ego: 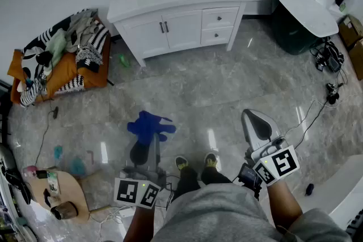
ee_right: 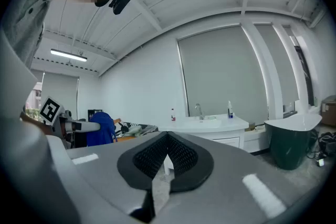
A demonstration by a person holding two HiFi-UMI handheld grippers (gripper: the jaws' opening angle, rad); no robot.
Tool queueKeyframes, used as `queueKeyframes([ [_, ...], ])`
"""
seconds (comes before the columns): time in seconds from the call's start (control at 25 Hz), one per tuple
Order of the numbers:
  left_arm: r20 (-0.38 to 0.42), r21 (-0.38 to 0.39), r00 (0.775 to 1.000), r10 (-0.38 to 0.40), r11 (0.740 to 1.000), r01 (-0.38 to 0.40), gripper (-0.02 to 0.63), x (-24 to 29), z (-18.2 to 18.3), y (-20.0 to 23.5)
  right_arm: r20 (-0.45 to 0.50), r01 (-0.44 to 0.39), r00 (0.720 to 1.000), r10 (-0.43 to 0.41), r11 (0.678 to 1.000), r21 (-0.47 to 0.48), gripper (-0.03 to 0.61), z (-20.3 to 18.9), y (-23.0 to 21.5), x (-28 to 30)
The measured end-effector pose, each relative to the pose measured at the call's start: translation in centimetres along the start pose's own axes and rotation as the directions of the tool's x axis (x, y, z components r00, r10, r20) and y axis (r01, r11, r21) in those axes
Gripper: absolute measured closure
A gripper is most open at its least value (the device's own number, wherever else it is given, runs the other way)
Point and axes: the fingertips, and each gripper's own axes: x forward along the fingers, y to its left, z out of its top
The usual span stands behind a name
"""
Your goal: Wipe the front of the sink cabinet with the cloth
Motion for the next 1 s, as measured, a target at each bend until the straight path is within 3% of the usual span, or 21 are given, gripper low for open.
queueKeyframes([
  [0.24,0.008,0.004,1.0,-0.028,1.0,0.028,0.548,-1.9,0.0,1.7,0.005,0.018,1.0,-0.018,1.0,-0.015,0.578,0.2,2.4,0.4],
  [0.48,0.025,-0.015,1.0,0.0,1.0,0.001,0.548,-3.3,0.9,5.9,0.01,0.051,0.999,-0.051,0.999,-0.011,0.578,0.9,4.3,2.5],
  [0.88,0.055,-0.011,0.998,-0.017,1.0,0.017,0.548,-4.1,1.5,10.1,0.041,0.029,0.999,-0.028,1.0,-0.005,0.578,1.8,8.3,5.6],
  [1.0,0.067,-0.045,0.998,-0.013,0.999,0.016,0.548,-4.4,1.6,11.1,0.033,0.025,0.999,-0.024,0.999,-0.021,0.578,1.7,9.4,6.1],
])
